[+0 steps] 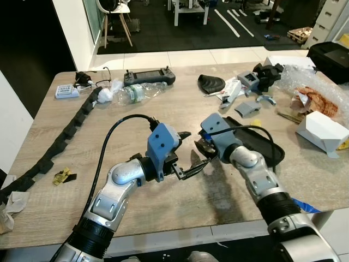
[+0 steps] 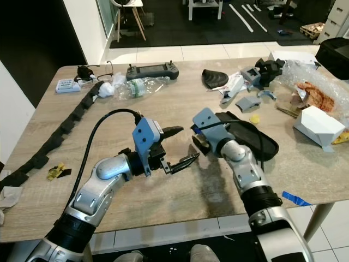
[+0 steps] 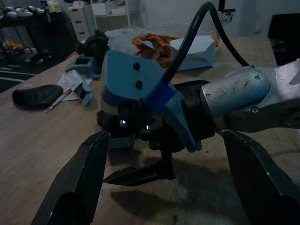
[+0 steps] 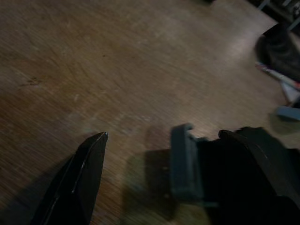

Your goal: Picking trash to rubbish bin

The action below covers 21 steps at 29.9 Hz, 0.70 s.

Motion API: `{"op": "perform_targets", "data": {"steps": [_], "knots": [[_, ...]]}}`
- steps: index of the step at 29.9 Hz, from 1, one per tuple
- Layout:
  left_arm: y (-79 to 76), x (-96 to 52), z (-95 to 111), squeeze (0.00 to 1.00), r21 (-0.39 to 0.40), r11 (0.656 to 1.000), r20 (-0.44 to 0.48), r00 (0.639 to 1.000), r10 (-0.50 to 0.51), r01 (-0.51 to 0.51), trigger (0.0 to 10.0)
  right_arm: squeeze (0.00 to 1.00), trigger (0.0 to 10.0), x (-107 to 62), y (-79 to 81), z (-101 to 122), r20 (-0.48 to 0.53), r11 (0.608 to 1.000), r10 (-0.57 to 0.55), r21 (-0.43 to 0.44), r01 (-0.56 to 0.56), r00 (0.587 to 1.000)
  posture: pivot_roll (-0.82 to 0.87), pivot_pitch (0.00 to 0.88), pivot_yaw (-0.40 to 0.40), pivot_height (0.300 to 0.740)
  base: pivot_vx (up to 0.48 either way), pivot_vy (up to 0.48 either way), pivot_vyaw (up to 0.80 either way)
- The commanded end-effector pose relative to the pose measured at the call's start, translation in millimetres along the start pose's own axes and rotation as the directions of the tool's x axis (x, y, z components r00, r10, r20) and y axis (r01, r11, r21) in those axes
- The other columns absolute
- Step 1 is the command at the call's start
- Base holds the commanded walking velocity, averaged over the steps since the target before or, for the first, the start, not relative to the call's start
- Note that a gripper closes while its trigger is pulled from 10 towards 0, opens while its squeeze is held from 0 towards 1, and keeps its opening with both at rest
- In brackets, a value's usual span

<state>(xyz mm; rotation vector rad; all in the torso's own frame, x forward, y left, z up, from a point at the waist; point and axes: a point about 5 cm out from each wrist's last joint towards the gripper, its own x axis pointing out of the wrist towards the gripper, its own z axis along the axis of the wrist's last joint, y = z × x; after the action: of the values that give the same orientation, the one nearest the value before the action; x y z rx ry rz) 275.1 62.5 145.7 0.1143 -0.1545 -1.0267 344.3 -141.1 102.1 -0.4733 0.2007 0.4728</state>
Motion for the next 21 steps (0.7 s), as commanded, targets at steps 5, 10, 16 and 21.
{"op": "perform_targets", "data": {"steps": [5,10,16,21], "knots": [[1.4,-3.7,-2.2,0.00,-0.003,1.000,-0.028,1.000,-0.002,0.002,10.0,0.00,10.0,2.9,-4.0,-1.0,0.006,0.998,-0.027,0.050,0.027,1.000,-0.11,0.028,-0.003,0.740,0.000,0.000,0.00],[1.8,-3.8,-1.6,0.00,-0.006,1.000,-0.029,1.000,-0.004,0.004,10.0,0.00,10.0,3.8,-4.6,-2.2,-0.001,0.998,-0.027,0.059,0.027,1.000,-0.10,0.029,-0.003,0.740,0.000,0.000,0.00],[2.1,-3.7,-1.6,0.00,-0.003,1.000,-0.032,0.999,-0.011,0.011,10.0,0.00,10.0,4.7,0.4,-4.4,-0.028,0.995,0.013,0.098,-0.010,1.000,-0.11,0.028,0.002,0.740,0.000,0.000,0.00],[1.2,-3.2,-2.0,0.00,-0.002,1.000,-0.035,0.999,-0.017,0.017,10.0,0.00,4.5,5.3,0.5,-5.6,-0.033,0.990,0.014,0.141,-0.009,0.999,-0.11,0.028,0.002,0.740,0.000,0.000,0.00]]}}
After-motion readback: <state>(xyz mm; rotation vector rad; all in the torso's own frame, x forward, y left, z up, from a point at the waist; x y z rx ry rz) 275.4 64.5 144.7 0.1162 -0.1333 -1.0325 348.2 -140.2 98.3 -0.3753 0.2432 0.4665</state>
